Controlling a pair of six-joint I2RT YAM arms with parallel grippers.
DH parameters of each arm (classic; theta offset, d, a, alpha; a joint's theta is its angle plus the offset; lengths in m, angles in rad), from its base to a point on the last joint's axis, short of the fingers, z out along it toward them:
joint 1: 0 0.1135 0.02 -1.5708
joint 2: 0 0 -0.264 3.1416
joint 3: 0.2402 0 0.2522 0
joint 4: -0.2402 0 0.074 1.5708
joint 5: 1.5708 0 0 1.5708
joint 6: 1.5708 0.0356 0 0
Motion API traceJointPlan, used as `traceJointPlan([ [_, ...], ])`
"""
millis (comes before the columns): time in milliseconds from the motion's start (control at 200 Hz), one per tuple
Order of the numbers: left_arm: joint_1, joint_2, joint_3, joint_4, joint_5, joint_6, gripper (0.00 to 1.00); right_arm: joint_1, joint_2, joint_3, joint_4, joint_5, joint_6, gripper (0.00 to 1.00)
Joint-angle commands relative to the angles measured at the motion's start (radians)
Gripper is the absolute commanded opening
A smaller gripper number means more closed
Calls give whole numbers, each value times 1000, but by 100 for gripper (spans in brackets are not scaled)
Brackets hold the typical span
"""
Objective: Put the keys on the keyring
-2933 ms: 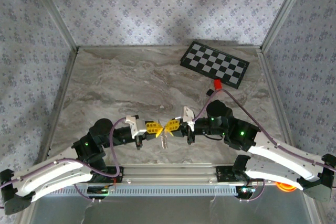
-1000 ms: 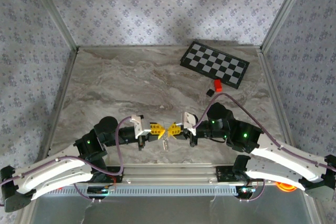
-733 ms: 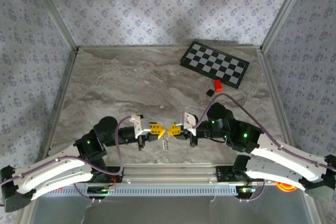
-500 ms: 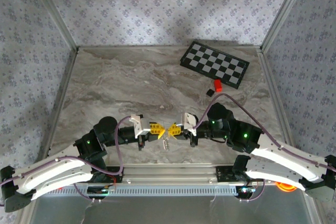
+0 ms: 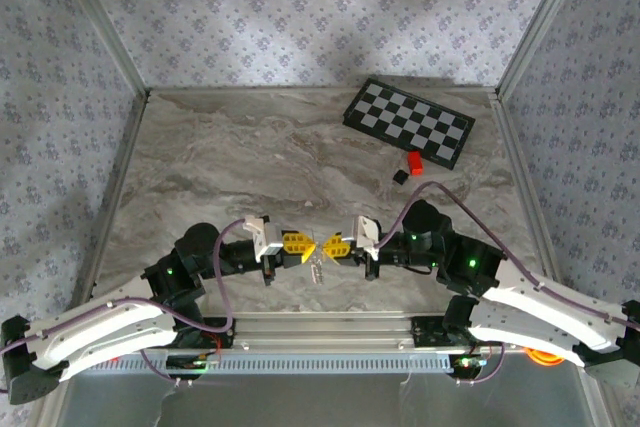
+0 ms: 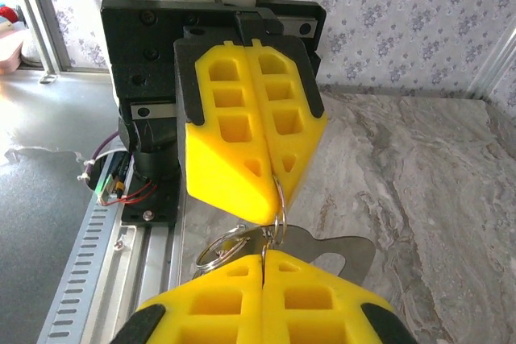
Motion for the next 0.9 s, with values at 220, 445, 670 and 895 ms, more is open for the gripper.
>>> traceJointPlan([
  [220,0,-12,8,103,-41,8,0,4,-57,-50,116,0,122,32],
  [445,2,-14,-43,182,-99,28,0,-4,-130,-32,62,114,205,45],
  [670,5,-3,-51,257,-75,27,0,-41,-91,26,44,144,247,43],
  [895,3,-10,-15,206,6,28,0,-48,-74,54,21,82,233,36],
])
